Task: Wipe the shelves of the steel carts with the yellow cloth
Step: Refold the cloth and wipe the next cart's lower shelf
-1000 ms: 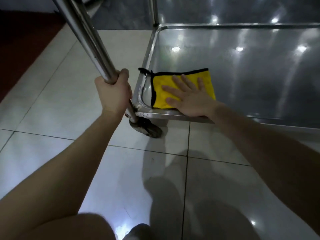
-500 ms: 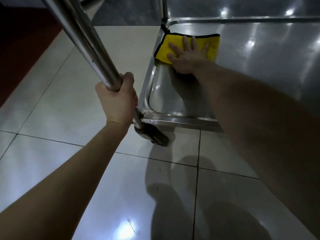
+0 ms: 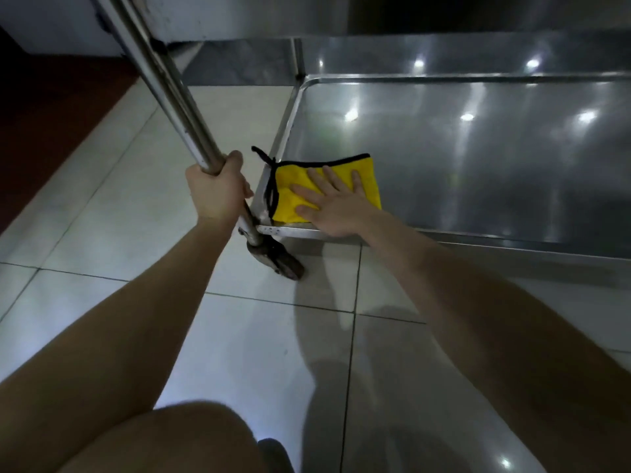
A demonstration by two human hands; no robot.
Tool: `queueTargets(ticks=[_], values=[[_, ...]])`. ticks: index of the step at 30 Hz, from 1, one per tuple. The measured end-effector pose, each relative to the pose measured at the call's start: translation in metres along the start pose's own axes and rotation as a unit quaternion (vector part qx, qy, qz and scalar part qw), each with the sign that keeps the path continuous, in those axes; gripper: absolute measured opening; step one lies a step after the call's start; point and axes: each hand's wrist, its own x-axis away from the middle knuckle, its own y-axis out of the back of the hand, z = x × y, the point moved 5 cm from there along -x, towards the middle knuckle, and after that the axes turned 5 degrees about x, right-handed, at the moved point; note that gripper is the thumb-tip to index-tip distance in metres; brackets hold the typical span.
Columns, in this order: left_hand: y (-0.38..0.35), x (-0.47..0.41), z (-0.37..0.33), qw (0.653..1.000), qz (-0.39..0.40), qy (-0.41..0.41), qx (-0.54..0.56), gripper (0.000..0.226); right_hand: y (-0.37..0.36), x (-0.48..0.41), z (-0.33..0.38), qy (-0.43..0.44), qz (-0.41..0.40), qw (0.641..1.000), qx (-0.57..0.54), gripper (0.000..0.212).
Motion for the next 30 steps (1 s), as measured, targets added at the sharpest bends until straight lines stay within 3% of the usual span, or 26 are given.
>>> queueTargets(ticks=[3,5,6,8,9,10,12,14,15,18,20,24,27,30], values=[[0.002,0.0,-0.004,0.997,-0.02,0.016,-0.073,0.023,-0.002,0.051,-0.071,-0.063,-0.002,0.998,-0.005,0.066],[0.011,0.007,-0.001,0.985,-0.058,0.098,-0.128,0.049,-0.003,0.087,-0.122,-0.12,-0.01,0.993,-0.022,0.067],[0.014,0.018,0.004,0.968,-0.039,0.192,-0.158,0.066,-0.004,0.102,-0.142,-0.141,-0.012,0.989,-0.029,0.068],[0.006,0.061,0.014,0.889,0.128,0.375,-0.229,0.075,-0.005,0.122,-0.166,-0.157,-0.005,0.987,-0.034,0.069],[-0.001,0.084,0.015,0.839,0.229,0.4,-0.289,0.073,-0.005,0.125,-0.168,-0.151,-0.002,0.988,-0.03,0.07],[-0.011,0.1,0.015,0.793,0.318,0.368,-0.366,0.069,-0.005,0.125,-0.167,-0.143,-0.003,0.989,-0.023,0.071],[-0.046,0.114,0.01,0.706,0.422,0.179,-0.539,0.053,-0.001,0.126,-0.164,-0.13,-0.02,0.991,-0.007,0.074],[-0.092,0.118,-0.002,0.607,0.448,-0.039,-0.656,0.061,0.007,0.126,-0.167,-0.112,-0.051,0.992,0.017,0.078],[-0.112,0.115,-0.005,0.574,0.444,-0.095,-0.682,0.078,0.01,0.124,-0.169,-0.095,-0.063,0.993,0.033,0.079],[-0.157,0.094,-0.005,0.58,0.41,-0.113,-0.695,0.135,0.011,0.12,-0.172,-0.023,-0.071,0.995,0.067,0.076],[-0.174,0.083,0.005,0.584,0.418,-0.081,-0.691,0.159,0.001,0.118,-0.174,0.001,-0.063,0.996,0.061,0.076],[-0.175,0.072,0.026,0.598,0.461,-0.041,-0.654,0.145,-0.004,0.105,-0.188,0.037,-0.064,0.996,0.047,0.073],[-0.169,0.063,0.028,0.616,0.442,-0.05,-0.65,0.158,0.007,0.075,-0.199,0.043,-0.078,0.995,0.056,0.073],[-0.167,0.063,0.026,0.593,0.432,-0.045,-0.678,0.173,0.027,0.029,-0.226,-0.017,-0.079,0.996,0.034,0.076]])
